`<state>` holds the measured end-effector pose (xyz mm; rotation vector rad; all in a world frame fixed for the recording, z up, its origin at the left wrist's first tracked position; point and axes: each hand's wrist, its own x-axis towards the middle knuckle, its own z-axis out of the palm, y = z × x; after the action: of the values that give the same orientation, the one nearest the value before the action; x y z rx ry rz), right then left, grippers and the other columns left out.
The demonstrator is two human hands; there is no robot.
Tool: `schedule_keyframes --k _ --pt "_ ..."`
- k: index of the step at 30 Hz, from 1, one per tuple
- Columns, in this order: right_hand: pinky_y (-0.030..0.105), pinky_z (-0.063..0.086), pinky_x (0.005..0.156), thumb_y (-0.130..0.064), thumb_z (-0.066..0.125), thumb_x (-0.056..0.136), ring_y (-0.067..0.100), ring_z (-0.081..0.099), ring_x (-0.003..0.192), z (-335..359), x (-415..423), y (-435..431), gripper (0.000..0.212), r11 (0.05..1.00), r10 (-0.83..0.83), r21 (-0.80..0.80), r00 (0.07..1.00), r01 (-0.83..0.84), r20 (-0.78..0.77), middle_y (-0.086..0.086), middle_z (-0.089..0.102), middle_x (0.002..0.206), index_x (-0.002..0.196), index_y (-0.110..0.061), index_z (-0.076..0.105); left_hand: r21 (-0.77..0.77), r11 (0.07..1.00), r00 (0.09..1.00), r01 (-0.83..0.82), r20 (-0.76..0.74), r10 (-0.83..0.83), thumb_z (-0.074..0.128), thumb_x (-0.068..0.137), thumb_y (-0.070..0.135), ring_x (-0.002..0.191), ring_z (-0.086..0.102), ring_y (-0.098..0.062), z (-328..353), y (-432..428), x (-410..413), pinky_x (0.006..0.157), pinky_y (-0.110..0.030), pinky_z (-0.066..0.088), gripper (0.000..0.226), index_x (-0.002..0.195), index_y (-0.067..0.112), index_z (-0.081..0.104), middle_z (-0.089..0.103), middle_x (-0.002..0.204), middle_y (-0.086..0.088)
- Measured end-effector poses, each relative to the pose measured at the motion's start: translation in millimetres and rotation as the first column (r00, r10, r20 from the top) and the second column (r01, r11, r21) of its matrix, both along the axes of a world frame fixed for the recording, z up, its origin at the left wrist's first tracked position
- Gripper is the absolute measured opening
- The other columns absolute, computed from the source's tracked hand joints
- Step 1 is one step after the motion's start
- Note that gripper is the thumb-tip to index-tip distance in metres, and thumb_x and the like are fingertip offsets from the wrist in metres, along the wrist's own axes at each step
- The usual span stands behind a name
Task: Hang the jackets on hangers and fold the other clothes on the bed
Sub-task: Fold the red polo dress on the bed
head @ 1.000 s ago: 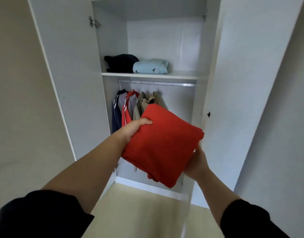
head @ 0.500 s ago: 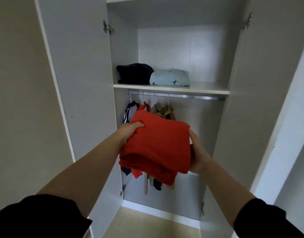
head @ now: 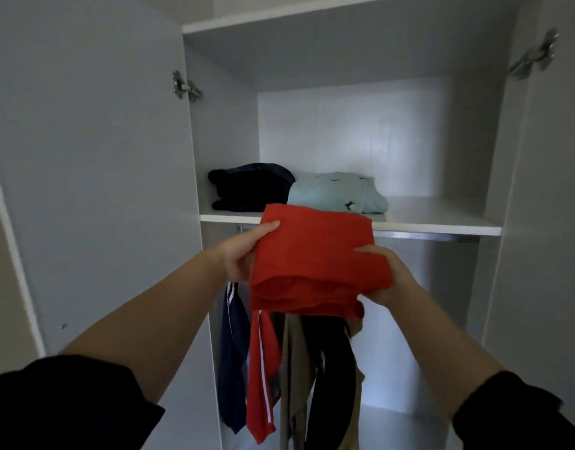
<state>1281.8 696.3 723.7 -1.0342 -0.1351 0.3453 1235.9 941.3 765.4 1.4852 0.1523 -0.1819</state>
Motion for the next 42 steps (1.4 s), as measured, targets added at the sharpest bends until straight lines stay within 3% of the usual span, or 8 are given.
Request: schedule_keyframes --k 4,12,17,24,27,31,38,42 --pt "0.020 0.048 0.040 -0.006 0.046 0.094 0.017 0.057 0.040 36 76 12 0.021 0.992 -0.104 0.065 0.995 0.104 -0.002 0.006 0.058 0.047 0.075 -0.009 0.056 0.079 0.988 0.991 0.135 0.010 -0.136 0.068 0.072 0.038 0.085 0.071 -0.024 26 11 66 0.071 -0.037 0.058 0.045 0.111 0.018 0.059 0.074 0.097 -0.008" --pt "0.022 0.049 0.037 -0.006 0.049 0.090 0.015 0.060 0.040 122 202 36 0.017 0.996 -0.017 -0.088 0.985 0.032 0.171 0.005 0.061 0.050 0.075 -0.010 0.056 0.088 0.995 0.983 0.048 0.170 -0.063 0.052 0.089 0.007 0.064 0.071 -0.021 99 50 197 0.053 -0.031 0.057 0.015 0.101 0.008 0.061 0.074 0.076 -0.008" --pt "0.023 0.050 0.037 -0.005 0.042 0.096 0.017 0.064 0.043 157 281 60 0.025 0.990 0.013 -0.140 0.972 0.021 0.236 0.011 0.065 0.055 0.077 -0.002 0.059 0.130 0.988 0.959 -0.088 0.281 0.049 0.039 0.086 -0.006 0.056 0.054 -0.021 145 66 293 0.051 -0.022 0.050 0.024 0.068 0.005 0.051 0.055 0.061 -0.009" --pt "0.023 0.050 0.040 -0.016 0.052 0.094 0.015 0.061 0.045 226 385 84 0.015 0.991 -0.111 -0.038 0.952 0.127 0.284 0.005 0.063 0.060 0.083 -0.008 0.060 0.001 0.996 0.923 -0.089 0.377 0.082 0.030 0.086 -0.007 0.025 0.038 -0.014 210 81 415 0.036 -0.012 0.038 0.029 0.062 0.010 0.031 0.037 0.034 0.000" --pt "0.023 0.048 0.045 -0.020 0.063 0.083 0.016 0.052 0.044 248 424 81 0.016 0.979 -0.205 0.066 0.939 0.195 0.277 0.001 0.053 0.060 0.095 -0.011 0.056 -0.048 0.997 0.918 -0.056 0.390 0.071 0.028 0.086 -0.007 0.024 0.040 -0.014 227 81 455 0.035 -0.014 0.040 0.027 0.065 0.010 0.032 0.040 0.032 -0.001" --pt "0.028 0.052 0.055 -0.019 0.058 0.081 0.019 0.057 0.055 255 466 81 0.026 0.977 -0.192 -0.036 0.934 0.212 0.301 0.003 0.055 0.078 0.107 -0.013 0.058 -0.049 0.997 0.918 -0.055 0.391 0.070 0.025 0.088 -0.007 0.023 0.040 -0.014 230 80 500 0.033 -0.014 0.038 0.030 0.064 0.008 0.034 0.040 0.031 -0.002" --pt "0.028 0.054 0.056 -0.004 0.039 0.085 0.020 0.058 0.059 259 530 133 0.024 0.983 -0.132 -0.080 0.944 0.163 0.301 0.006 0.056 0.070 0.081 -0.009 0.062 0.011 0.979 0.909 -0.206 0.373 0.187 0.032 0.086 -0.007 0.031 0.043 -0.016 239 123 563 0.036 -0.016 0.042 0.024 0.067 0.006 0.040 0.042 0.040 -0.004" --pt "0.033 0.058 0.062 -0.014 0.053 0.093 0.021 0.066 0.075 250 559 174 0.009 0.979 -0.118 -0.115 0.927 0.169 0.357 0.010 0.060 0.089 0.091 -0.011 0.061 0.052 0.956 0.889 -0.288 0.385 0.247 0.036 0.090 -0.005 0.038 0.053 -0.019 242 168 589 0.038 -0.021 0.047 0.026 0.069 0.001 0.048 0.054 0.048 -0.010"
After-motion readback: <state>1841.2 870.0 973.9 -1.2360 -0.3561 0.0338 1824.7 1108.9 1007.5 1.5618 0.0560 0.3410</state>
